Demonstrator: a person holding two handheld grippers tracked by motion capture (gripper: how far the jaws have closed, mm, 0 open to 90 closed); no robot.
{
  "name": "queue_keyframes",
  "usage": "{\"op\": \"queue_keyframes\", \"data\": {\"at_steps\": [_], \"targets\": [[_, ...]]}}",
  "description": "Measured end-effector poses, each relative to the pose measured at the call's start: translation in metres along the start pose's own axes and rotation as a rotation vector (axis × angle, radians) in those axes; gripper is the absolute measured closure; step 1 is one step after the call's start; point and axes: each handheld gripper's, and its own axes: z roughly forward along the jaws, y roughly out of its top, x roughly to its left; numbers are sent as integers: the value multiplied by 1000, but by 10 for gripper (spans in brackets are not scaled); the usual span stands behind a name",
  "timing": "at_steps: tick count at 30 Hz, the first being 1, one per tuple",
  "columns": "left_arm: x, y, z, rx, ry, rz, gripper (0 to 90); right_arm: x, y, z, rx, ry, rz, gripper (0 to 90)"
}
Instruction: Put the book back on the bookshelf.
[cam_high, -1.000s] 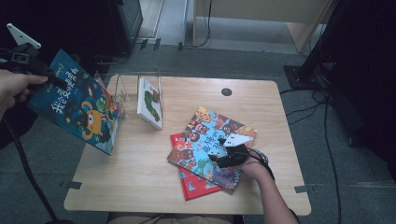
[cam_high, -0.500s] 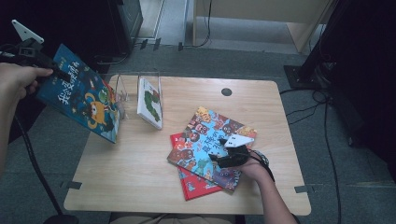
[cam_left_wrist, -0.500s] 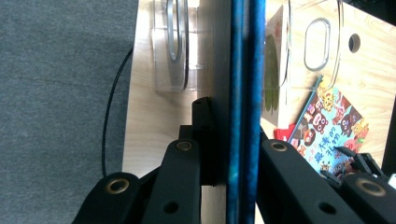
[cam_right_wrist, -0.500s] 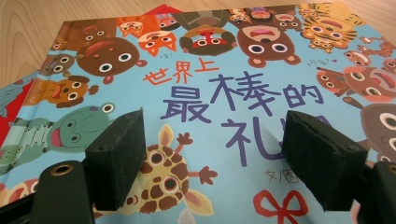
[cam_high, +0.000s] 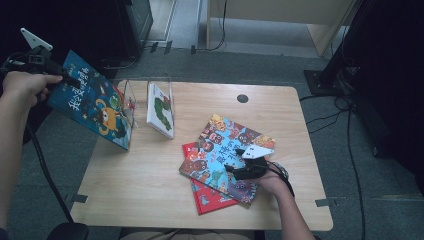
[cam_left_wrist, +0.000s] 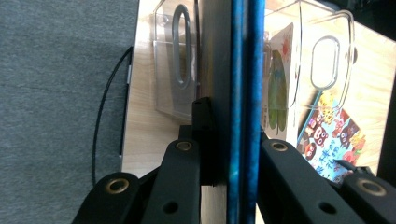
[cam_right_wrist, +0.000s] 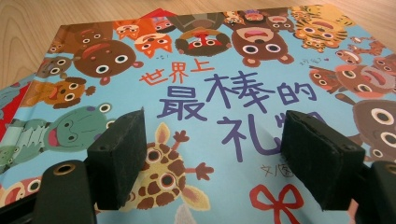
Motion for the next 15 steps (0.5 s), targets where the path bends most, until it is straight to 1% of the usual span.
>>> {"op": "queue_keyframes", "data": {"at_steps": [6, 9, 10, 12, 13, 14, 15], "targets": [[2, 3, 0, 8, -14, 6, 824, 0, -1, 0, -6, -3, 4, 225], [2, 3, 1, 10, -13, 6, 818, 1, -1, -1, -8, -7, 4, 225], [2, 3, 1, 12, -14, 12, 814, 1, -1, -1, -8, -8, 6, 225], [3, 3, 0, 21, -22, 4, 803, 1, -2, -1, -10, -11, 8, 225], [3, 3, 0, 21, -21, 6, 803, 1, -2, -1, -10, -10, 8, 224], [3, 3, 0, 28, -27, 14, 793, 1, -2, -1, -10, -10, 8, 225], [3, 3, 0, 31, -31, 15, 761, 1, -2, -1, -10, -10, 6, 225]]}}
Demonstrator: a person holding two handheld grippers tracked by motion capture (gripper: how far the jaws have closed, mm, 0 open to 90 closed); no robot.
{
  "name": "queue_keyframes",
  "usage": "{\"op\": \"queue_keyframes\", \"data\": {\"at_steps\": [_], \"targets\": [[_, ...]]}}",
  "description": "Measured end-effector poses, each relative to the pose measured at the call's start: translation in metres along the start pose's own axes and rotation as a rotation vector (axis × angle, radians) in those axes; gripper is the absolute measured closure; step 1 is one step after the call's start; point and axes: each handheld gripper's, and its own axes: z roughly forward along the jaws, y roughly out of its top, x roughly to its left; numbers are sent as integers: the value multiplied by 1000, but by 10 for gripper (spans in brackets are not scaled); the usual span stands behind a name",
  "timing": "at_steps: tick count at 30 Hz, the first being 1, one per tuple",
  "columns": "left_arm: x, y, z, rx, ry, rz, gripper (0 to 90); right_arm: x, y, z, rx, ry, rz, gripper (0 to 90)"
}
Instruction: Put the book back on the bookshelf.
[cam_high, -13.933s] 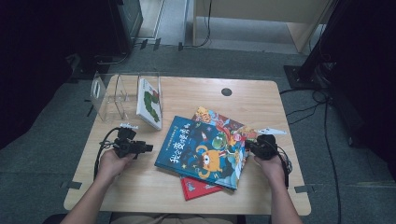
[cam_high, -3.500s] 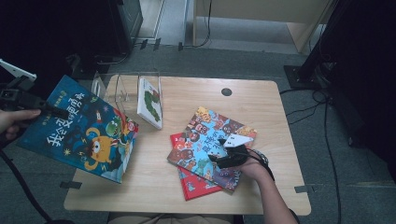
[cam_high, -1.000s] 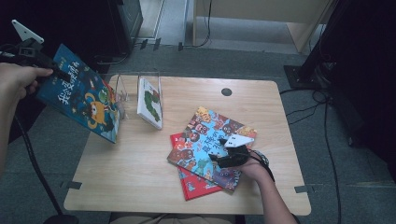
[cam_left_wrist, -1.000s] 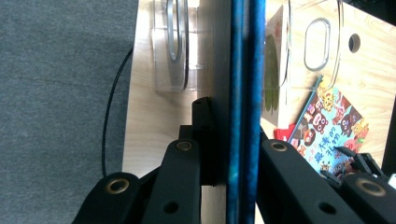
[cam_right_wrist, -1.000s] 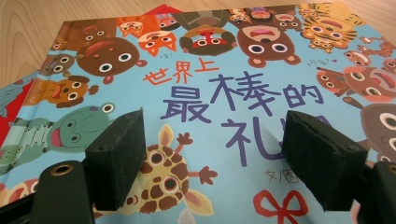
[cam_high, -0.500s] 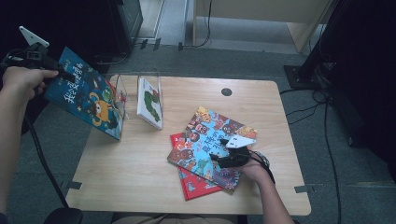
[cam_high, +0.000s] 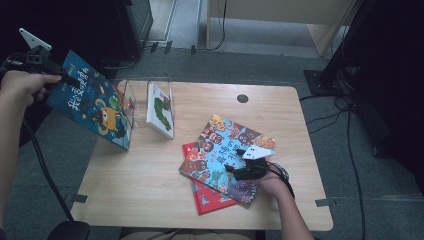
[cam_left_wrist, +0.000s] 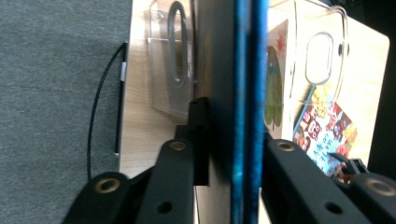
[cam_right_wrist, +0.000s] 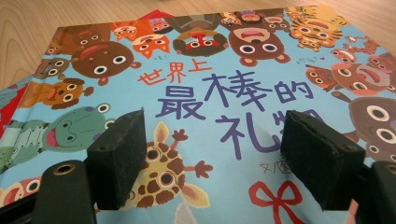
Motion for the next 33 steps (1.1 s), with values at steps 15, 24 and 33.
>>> {"op": "queue_keyframes", "data": {"at_steps": [15, 24, 33], "targets": [[2, -2, -4, -7, 1, 12, 639, 0, 0, 0, 0, -1, 2, 225], [-1, -13, -13, -16, -26, 29, 597, -1, 1, 0, 6, 10, -4, 225], [-8, -26, -21, -20, -27, 57, 548, -6, 2, -2, 20, 7, 2, 244]]}}
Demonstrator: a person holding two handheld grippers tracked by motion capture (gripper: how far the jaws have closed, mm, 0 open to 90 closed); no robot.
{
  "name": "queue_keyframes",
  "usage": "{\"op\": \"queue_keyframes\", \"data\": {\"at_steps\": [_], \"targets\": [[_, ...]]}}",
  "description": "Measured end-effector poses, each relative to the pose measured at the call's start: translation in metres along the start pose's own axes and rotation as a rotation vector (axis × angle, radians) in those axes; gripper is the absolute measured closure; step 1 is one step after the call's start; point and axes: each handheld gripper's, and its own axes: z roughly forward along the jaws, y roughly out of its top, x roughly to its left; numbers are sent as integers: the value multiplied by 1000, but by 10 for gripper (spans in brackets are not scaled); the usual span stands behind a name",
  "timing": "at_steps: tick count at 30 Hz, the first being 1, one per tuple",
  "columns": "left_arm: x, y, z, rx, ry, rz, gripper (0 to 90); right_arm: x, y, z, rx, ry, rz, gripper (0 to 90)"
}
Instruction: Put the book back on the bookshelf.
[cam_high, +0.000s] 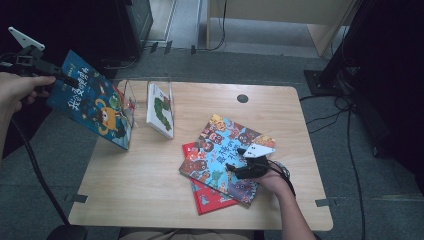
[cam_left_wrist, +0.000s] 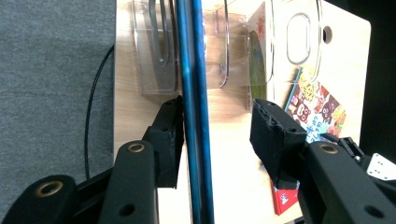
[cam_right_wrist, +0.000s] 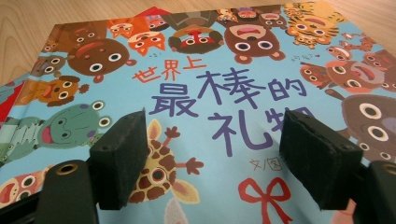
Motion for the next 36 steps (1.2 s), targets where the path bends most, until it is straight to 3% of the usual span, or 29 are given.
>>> {"op": "queue_keyframes", "data": {"at_steps": [8, 10, 18, 20, 25, 31, 36], "targets": [[1, -9, -6, -12, -13, 9, 542, -3, 4, 0, 23, -9, 2, 274], [1, -12, -7, -16, -3, 4, 541, -4, 5, 0, 26, -7, 14, 284], [4, -29, -13, -45, -26, 7, 531, -9, 8, 1, 41, -38, 40, 295], [6, -34, -14, -50, -18, 16, 530, -10, 9, 1, 37, -30, 40, 317], [10, -48, -21, -72, -58, 7, 522, -10, 10, 3, 36, -10, 53, 348], [10, -65, -22, -88, -60, 22, 520, -12, 13, 5, 40, -4, 54, 344], [10, -77, -20, -85, -39, 32, 517, -14, 13, 6, 39, 4, 55, 345]]}}
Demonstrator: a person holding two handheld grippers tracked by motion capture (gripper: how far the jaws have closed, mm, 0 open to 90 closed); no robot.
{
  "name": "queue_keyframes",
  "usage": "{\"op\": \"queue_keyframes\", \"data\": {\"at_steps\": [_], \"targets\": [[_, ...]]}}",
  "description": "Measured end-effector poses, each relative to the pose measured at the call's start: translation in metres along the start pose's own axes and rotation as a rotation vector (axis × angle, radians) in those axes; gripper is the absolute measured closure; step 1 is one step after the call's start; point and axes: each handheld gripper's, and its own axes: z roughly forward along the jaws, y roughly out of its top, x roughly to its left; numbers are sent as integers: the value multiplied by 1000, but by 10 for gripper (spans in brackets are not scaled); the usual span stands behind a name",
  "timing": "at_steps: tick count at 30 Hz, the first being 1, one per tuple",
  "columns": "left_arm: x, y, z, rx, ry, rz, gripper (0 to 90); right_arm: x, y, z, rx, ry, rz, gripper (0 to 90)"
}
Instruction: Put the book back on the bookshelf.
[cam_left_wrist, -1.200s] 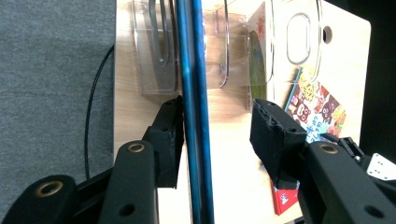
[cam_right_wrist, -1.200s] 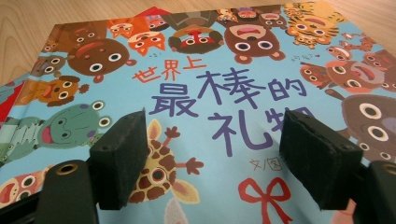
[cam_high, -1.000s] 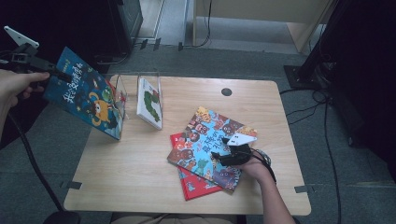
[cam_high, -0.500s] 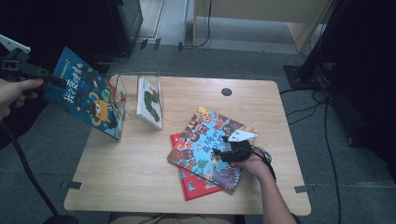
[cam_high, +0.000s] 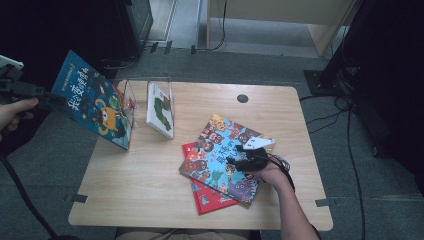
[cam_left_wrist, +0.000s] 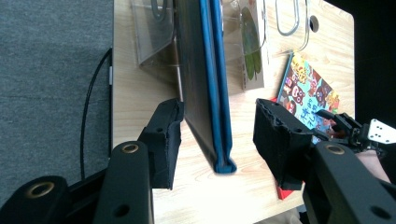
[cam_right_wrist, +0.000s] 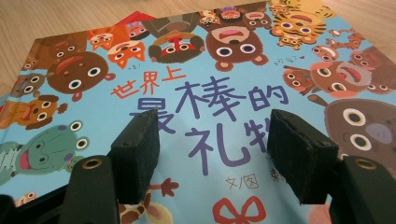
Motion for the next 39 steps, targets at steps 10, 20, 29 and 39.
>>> {"op": "queue_keyframes", "data": {"at_steps": [10, 20, 29, 39], "targets": [[-1, -29, -1, -17, -3, 33, 508, -3, 1, 0, 5, -3, 6, 342], [0, -66, 10, -37, -43, 61, 506, -5, 2, 1, 3, -3, 4, 344], [-17, -91, 31, -45, -75, 126, 507, -5, 2, 1, 1, -10, 3, 345], [-36, -96, 67, -33, -73, 182, 510, -5, 2, 0, 4, -14, 6, 345]]}}
